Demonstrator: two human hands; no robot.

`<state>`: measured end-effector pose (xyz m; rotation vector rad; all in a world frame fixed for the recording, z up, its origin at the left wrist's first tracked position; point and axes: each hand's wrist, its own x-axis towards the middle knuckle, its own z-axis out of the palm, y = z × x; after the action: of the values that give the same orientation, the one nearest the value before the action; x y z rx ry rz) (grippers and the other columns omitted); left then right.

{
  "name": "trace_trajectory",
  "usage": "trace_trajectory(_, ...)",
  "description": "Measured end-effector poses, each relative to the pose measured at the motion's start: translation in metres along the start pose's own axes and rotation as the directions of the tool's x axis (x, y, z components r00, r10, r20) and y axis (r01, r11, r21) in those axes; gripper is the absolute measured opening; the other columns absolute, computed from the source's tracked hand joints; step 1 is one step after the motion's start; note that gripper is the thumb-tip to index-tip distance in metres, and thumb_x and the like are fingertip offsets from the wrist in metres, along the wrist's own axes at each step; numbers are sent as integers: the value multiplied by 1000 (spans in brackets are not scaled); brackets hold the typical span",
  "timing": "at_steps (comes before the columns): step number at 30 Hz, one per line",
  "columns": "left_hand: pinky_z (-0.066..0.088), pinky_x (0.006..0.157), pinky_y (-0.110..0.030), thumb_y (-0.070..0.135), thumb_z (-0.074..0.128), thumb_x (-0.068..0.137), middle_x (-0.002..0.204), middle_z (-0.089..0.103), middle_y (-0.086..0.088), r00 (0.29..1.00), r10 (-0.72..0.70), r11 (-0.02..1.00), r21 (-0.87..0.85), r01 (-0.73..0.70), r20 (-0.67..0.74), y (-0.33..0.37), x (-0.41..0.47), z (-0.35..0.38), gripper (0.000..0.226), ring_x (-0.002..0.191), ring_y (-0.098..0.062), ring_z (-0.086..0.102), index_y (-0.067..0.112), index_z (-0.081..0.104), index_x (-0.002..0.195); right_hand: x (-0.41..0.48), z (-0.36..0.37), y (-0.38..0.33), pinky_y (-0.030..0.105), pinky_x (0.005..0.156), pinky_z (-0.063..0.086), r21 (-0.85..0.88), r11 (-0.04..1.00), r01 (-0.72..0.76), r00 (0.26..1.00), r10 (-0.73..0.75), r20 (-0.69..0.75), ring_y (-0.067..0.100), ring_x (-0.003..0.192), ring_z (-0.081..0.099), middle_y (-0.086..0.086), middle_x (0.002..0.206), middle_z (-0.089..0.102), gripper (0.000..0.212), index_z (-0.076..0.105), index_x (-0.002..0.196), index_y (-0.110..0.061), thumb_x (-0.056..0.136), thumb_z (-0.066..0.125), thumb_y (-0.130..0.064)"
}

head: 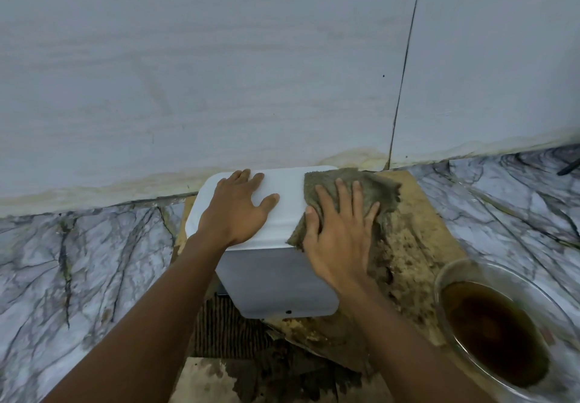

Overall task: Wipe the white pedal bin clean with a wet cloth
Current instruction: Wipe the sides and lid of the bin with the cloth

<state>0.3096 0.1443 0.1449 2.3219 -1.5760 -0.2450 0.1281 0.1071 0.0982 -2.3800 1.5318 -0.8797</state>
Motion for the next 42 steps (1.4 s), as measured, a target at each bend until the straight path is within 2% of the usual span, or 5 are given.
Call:
trace_trajectory(5,9,127,-41,59,41,101,169,22,-2,1000,-8,1000,-9,8,3,0,2,-1,67,156,-20,13,25,33,159,58,-19,26,49,124,0,-8,1000,21,976,-19,217,22,153,12,-1,163,27,52,41,149,-35,100,33,-49)
trace_trajectory(15,14,127,-43,56,48,100,166,29,0,998,-38,993,-117,31,-53,-5,0,4,63,155,-21,21,25,41,155,26,-15,-10,58,121,-2,-245,958,149,966,-89,241,35,153,6,12,165,17,64,21,158,-20,101,6,-45)
trace_trajectory(23,25,121,-37,43,54,103,158,44,1,987,-121,866,-497,53,-104,-3,-2,-9,52,147,-19,38,26,48,151,7,-11,-36,47,124,-2,66,949,310,904,-315,290,27,154,8,6,165,22,59,31,155,-23,100,29,-46)
trace_trajectory(33,-1,127,-36,46,26,108,170,17,-3,959,285,958,47,-284,3,64,-12,27,56,157,-18,4,31,18,162,21,-48,52,44,122,24,407,902,143,951,-240,197,6,152,13,-10,163,24,85,28,156,-30,82,68,-48)
trace_trajectory(42,7,128,-38,70,10,98,166,28,-1,964,235,961,176,-211,-127,-13,-20,16,71,156,-18,16,38,33,157,41,-44,61,34,119,20,432,880,196,893,-342,292,5,151,14,-21,164,14,112,12,157,-42,68,73,-72)
